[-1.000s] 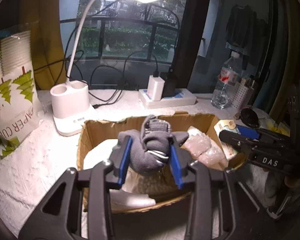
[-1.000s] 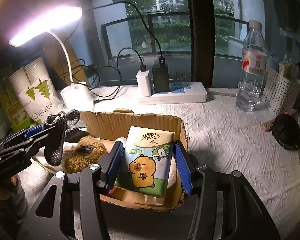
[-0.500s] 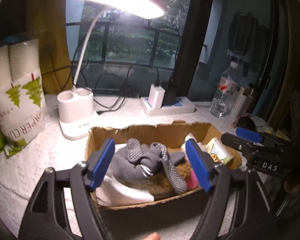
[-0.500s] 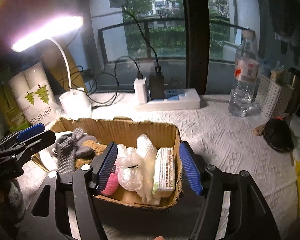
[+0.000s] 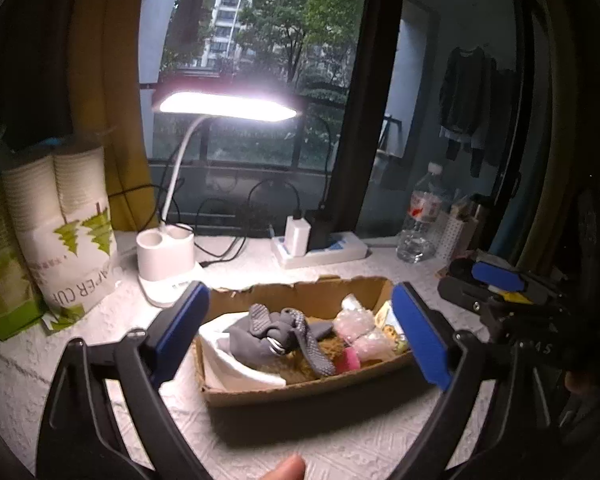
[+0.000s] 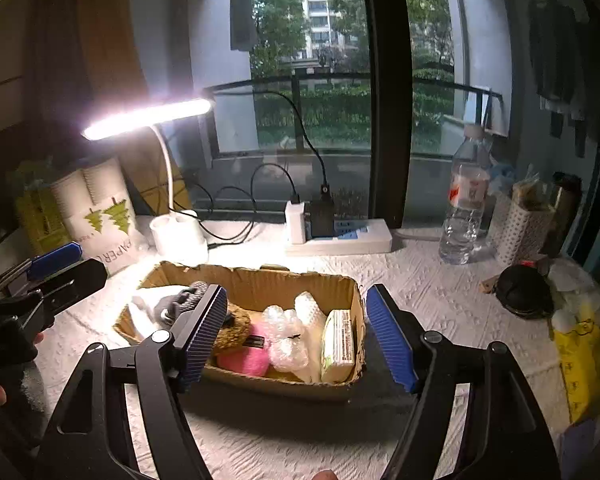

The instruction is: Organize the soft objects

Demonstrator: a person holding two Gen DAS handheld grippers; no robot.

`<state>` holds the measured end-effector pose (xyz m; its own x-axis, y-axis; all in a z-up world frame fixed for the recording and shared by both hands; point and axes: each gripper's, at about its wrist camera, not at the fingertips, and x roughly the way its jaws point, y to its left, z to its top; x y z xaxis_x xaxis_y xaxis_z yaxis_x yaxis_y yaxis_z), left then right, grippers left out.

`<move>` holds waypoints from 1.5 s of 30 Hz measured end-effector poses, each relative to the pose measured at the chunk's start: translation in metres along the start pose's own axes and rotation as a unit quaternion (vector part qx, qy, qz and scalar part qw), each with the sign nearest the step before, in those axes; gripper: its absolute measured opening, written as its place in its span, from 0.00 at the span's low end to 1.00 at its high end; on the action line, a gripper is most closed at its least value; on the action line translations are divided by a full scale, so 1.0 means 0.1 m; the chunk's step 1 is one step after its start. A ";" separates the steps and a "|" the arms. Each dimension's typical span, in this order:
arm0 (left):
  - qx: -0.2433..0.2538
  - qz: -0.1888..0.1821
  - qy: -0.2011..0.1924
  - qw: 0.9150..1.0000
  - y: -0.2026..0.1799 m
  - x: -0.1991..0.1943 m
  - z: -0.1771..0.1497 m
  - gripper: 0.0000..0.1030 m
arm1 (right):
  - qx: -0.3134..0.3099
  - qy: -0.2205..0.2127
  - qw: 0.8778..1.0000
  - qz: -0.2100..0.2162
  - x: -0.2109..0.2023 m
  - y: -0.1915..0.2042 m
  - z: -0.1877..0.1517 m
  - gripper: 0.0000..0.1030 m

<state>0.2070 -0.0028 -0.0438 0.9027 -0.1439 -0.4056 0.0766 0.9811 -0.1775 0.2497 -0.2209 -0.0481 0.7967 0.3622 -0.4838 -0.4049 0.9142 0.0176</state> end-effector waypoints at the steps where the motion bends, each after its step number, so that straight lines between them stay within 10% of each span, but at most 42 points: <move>1: 0.000 -0.001 -0.002 1.000 -0.01 -0.04 0.00 0.92 | -0.001 -0.002 1.000 0.000 -0.04 0.02 0.00 0.73; 45: 0.029 0.019 -0.051 0.998 -0.24 -1.15 -0.02 0.93 | -0.019 -0.068 0.997 -0.014 -1.20 0.43 -0.08 0.74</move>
<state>0.1003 -0.0102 0.0057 0.9435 -0.0959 -0.3172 0.0635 0.9918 -0.1111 0.1329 -0.2261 0.0034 0.8603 0.3609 -0.3599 -0.3968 0.9175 -0.0284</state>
